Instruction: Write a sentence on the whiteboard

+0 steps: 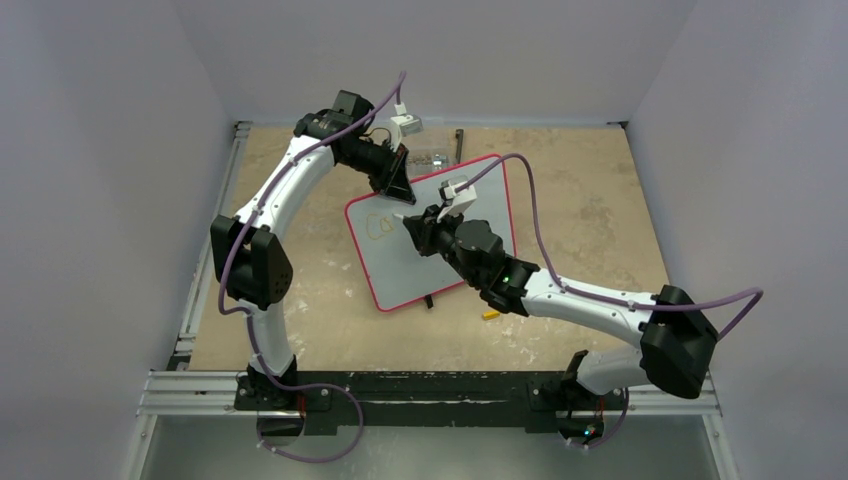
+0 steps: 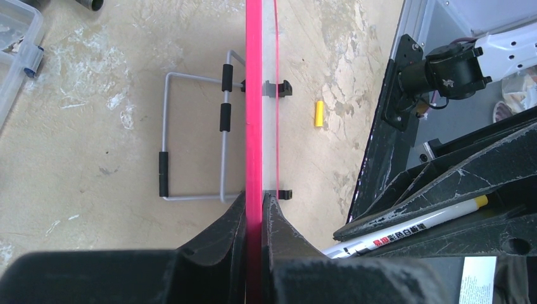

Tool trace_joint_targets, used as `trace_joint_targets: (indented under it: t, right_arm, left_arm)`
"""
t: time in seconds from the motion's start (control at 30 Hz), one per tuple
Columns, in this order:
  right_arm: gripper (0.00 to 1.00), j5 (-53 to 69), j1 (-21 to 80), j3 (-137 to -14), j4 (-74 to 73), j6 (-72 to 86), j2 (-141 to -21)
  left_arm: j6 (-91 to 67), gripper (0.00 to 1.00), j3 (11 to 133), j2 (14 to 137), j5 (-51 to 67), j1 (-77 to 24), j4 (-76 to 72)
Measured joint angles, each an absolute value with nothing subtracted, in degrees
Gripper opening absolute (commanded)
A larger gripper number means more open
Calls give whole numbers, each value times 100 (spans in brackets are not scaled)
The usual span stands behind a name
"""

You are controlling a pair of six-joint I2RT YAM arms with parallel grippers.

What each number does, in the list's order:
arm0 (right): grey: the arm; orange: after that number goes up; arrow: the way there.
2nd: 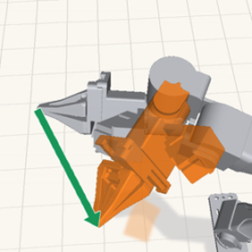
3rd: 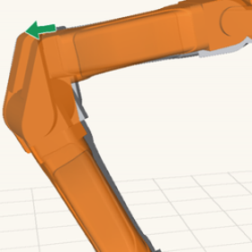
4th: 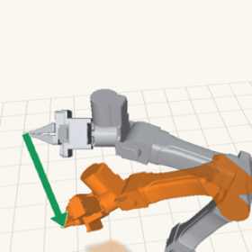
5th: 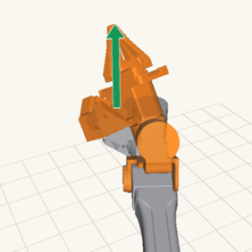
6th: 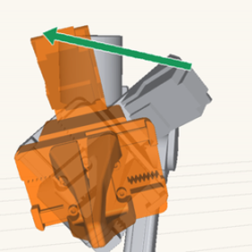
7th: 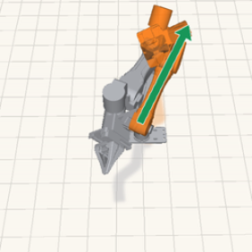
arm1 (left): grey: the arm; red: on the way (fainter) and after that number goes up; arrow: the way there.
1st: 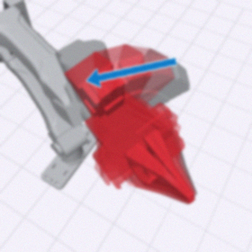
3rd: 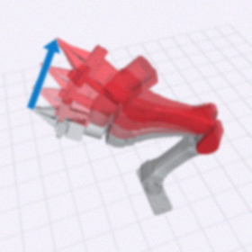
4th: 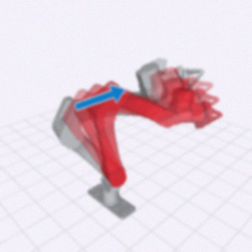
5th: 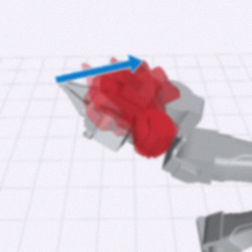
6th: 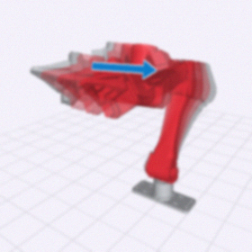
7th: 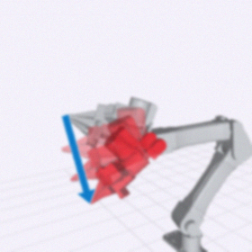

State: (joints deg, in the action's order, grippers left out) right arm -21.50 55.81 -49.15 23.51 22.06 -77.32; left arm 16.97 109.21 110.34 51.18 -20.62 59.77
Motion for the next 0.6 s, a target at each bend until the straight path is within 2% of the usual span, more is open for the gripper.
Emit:
trace_joint_targets:
  t: [0.6]
  right_arm:
    - [0, -2099, 5599, -4442, 2351, 2449, -7564]
  left_arm:
    - [1702, 0, 10925, 11034, 5105, -2067, 5972]
